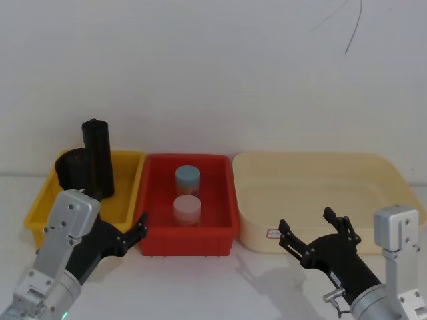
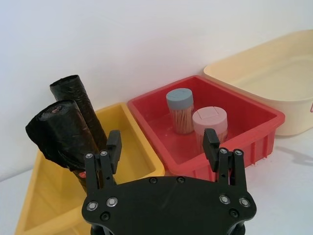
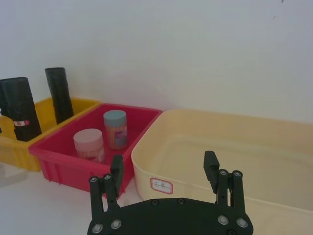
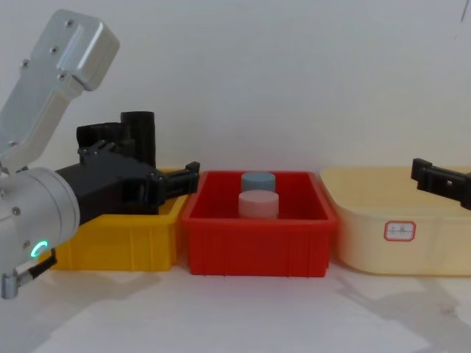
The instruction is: Pick up the garbage bag with the one hand and transfer it to the other hand.
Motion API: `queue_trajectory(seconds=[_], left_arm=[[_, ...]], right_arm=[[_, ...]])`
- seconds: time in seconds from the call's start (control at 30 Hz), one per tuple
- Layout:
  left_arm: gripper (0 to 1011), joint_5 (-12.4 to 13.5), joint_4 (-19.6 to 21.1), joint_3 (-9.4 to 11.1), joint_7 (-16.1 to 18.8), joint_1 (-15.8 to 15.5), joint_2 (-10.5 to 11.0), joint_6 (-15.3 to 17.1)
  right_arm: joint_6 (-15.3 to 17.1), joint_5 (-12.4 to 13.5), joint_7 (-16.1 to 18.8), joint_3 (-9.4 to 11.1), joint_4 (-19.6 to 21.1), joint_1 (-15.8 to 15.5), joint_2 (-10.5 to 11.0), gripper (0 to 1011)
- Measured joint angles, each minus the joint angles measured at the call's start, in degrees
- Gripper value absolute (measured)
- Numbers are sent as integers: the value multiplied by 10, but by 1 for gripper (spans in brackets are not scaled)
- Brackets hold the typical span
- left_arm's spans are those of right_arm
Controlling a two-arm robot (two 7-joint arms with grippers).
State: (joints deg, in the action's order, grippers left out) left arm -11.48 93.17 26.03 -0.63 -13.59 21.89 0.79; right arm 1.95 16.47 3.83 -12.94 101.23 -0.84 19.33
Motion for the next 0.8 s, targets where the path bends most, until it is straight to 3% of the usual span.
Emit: queue_trajectory(seconds=[0.8], left_arm=[[1002, 1, 0, -1, 0, 0, 0, 0]], right_arm=[[0, 0, 0, 0, 0, 0, 0, 1001]])
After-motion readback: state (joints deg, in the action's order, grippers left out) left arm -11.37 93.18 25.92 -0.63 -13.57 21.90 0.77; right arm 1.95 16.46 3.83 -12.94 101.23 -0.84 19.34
